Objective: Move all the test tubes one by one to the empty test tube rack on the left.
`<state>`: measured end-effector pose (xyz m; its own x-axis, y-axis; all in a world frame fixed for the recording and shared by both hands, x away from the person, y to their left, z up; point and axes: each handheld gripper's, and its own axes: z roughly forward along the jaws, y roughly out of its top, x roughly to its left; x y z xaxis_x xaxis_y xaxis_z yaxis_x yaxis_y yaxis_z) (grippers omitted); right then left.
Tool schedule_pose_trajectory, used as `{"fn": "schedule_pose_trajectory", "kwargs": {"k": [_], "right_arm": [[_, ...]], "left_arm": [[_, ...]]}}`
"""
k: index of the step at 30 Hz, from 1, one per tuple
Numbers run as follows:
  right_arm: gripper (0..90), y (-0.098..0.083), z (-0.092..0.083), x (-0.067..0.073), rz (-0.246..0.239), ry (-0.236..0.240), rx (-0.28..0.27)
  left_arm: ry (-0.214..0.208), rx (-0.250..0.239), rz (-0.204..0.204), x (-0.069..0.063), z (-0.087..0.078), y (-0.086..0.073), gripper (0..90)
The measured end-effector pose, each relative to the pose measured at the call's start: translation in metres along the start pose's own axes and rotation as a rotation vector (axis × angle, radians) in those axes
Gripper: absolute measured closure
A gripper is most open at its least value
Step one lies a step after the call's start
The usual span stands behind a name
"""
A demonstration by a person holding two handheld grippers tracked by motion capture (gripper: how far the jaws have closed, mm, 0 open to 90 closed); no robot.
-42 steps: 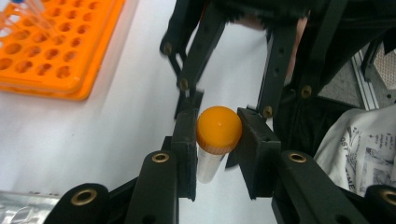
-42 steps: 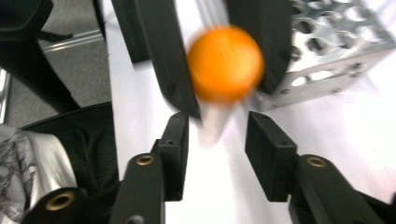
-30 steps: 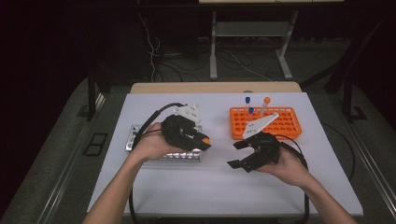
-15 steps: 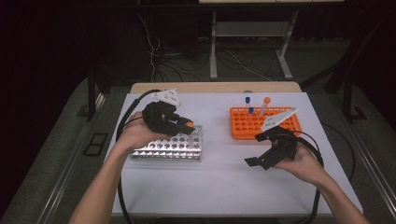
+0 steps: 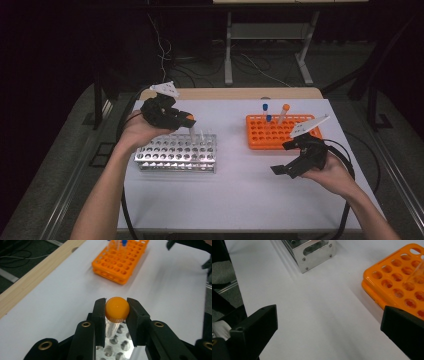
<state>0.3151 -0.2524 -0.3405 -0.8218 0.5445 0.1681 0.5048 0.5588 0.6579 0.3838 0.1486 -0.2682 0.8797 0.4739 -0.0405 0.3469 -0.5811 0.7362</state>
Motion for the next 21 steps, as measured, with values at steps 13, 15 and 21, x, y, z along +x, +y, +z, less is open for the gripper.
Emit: {"fn": "schedule_pose_trajectory", "kwargs": {"k": [13, 15, 21], "right_arm": [[0.6, -0.004, -0.011, -0.034, 0.066, -0.042, -0.037], [0.6, -0.003, -0.013, -0.041, 0.077, -0.052, -0.043], [0.6, 0.000, -0.017, -0.061, 0.111, -0.071, -0.059]], "left_arm": [[0.038, -0.028, -0.049, 0.020, 0.018, -0.006, 68.8], [0.040, -0.024, -0.055, 0.022, 0.021, -0.008, 68.9], [0.030, -0.034, -0.079, 0.027, 0.029, -0.016, 68.9]]}}
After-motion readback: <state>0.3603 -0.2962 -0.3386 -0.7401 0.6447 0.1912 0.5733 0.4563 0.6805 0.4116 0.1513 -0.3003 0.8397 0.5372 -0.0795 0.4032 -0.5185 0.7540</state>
